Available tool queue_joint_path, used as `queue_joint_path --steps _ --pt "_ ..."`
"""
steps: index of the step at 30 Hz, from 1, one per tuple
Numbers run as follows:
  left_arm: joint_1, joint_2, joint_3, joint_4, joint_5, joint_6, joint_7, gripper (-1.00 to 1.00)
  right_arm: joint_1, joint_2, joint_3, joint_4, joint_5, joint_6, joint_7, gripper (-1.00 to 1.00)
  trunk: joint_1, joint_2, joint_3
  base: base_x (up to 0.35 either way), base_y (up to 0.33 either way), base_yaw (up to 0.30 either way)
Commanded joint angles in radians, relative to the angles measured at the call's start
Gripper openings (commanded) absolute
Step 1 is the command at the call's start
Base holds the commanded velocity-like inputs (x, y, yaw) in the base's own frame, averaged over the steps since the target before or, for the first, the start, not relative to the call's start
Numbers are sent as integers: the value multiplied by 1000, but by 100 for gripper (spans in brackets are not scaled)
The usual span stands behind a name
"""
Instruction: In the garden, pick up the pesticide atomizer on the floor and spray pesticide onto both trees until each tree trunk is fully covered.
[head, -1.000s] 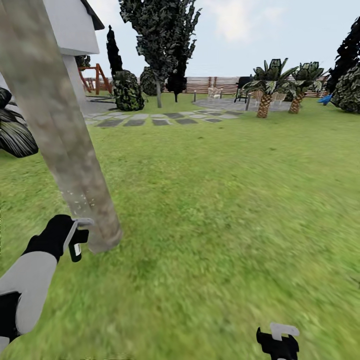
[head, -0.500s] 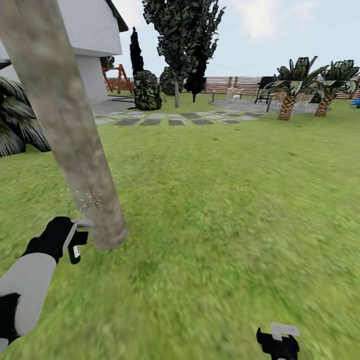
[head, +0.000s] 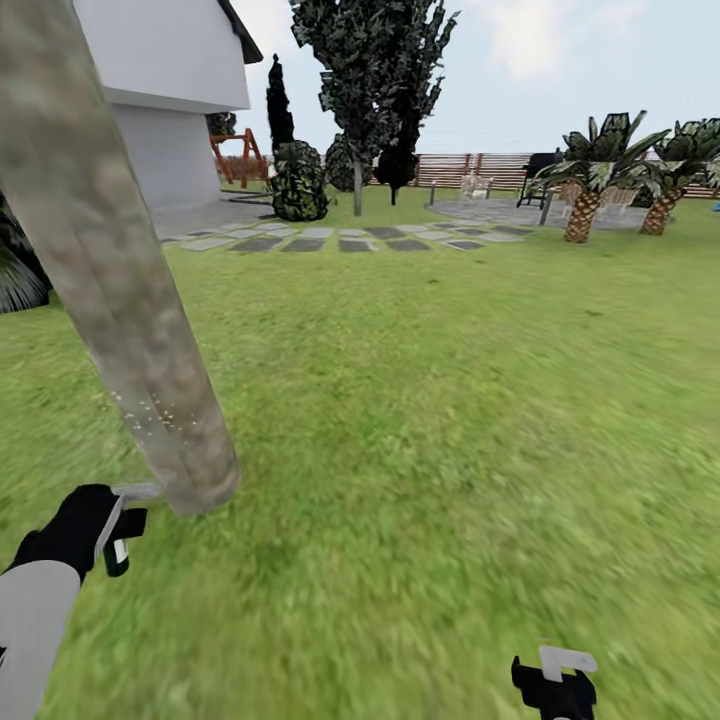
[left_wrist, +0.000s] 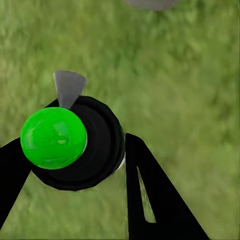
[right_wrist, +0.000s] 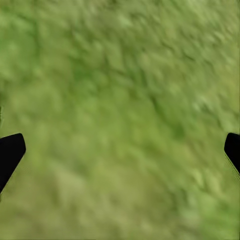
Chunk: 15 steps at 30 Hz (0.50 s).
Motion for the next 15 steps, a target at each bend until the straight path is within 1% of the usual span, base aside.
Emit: queue_joint_path --steps 1,4,8,13,15 --pt "12 0 33 2 -4 -25 -7 -100 -1 0 -8 2 10 -4 -3 100 0 0 -1 233 -200 265" --pt "38 1 66 4 -3 -53 -7 -100 -1 1 -8 2 10 -3 -3 100 0 0 -1 237 -198 272" --pt "42 -4 70 -2 0 -58 -7 -100 -1 1 -8 2 10 -3 -3 100 0 0 -1 240 -196 273" --pt "42 -21 65 -7 1 -61 -7 -100 -1 1 -8 2 10 -4 -2 100 0 0 -1 242 -190 51" --pt "43 -24 65 -5 -2 -79 -7 -100 -1 1 -9 2 10 -4 -2 100 0 0 -1 230 -201 3"
